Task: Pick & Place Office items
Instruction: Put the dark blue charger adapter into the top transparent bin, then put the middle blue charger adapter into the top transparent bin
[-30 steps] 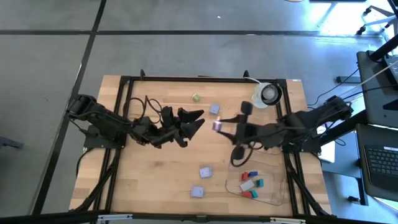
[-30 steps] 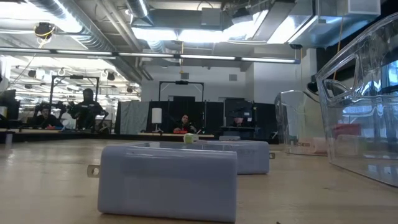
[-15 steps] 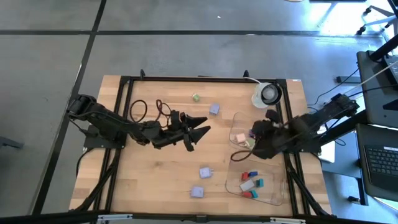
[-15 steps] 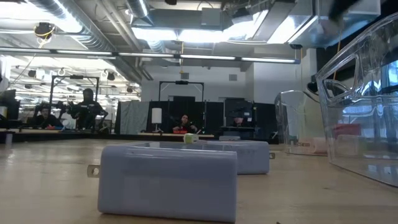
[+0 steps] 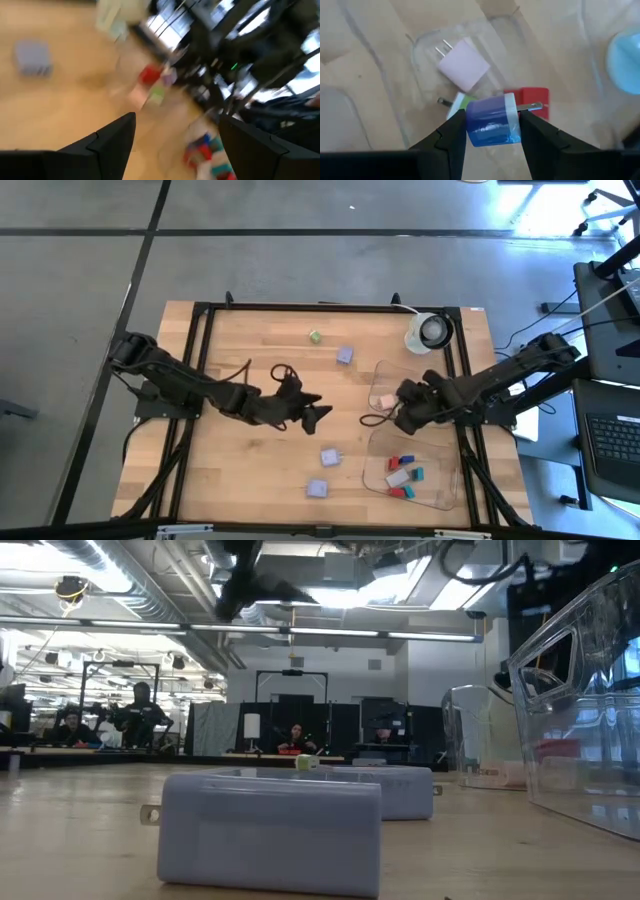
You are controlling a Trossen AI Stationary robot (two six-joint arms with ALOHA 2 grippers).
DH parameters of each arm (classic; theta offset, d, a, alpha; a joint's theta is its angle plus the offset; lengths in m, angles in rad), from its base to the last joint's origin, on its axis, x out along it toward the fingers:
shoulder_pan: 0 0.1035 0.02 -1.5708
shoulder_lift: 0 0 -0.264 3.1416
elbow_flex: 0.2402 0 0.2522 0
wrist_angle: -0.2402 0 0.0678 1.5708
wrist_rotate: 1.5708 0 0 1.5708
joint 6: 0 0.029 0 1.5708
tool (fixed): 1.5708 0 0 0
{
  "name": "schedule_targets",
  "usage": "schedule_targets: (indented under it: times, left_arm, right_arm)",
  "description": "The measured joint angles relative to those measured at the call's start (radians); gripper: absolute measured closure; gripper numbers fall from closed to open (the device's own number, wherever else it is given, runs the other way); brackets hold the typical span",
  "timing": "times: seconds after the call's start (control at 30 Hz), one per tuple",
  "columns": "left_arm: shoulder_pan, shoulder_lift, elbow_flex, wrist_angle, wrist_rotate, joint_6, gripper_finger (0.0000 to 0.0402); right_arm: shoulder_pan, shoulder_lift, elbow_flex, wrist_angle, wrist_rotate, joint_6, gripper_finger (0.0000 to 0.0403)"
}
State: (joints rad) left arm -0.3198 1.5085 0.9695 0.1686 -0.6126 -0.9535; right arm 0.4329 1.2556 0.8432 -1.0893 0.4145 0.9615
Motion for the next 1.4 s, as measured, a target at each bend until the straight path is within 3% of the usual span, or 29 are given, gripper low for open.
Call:
schedule_targets:
  times: [0.17,0.37,0.5,0.63,0.93,1.13,1.23,1.4]
  left_arm:
    - [-0.031,0.039,0.000,-0.131,0.056,-0.159,0.0123]
    - [-0.076,0.122,-0.001,-0.136,0.066,-0.293,0.0123]
    - [-0.099,0.187,-0.001,-0.117,0.136,-0.357,0.0123]
    - [-0.128,0.255,-0.001,-0.019,0.194,-0.226,0.0123]
    - [-0.198,0.355,-0.001,0.161,0.221,0.286,0.0123]
    - [-0.227,0.357,0.000,0.166,0.053,0.585,0.0123]
    - [-0.217,0.357,0.000,0.148,0.003,0.640,0.0123]
    - [-0.195,0.381,0.000,0.163,0.091,0.576,0.0123]
  right_arm:
    - [-0.036,0.000,-0.072,0.148,-0.012,0.034,0.0247]
    - [-0.068,0.000,-0.109,0.220,0.016,0.078,0.0240]
    - [-0.076,0.000,-0.111,0.224,0.022,0.106,0.0211]
    - [-0.076,0.000,-0.111,0.224,0.014,0.119,0.0171]
    - [-0.076,0.000,-0.111,0.222,-0.091,0.120,0.0114]
    - [-0.077,0.000,-0.097,0.219,-0.135,0.137,0.0106]
    - [-0.079,-0.001,-0.067,0.222,-0.127,0.176,0.0106]
    - [-0.080,-0.001,0.017,0.222,-0.111,0.213,0.0106]
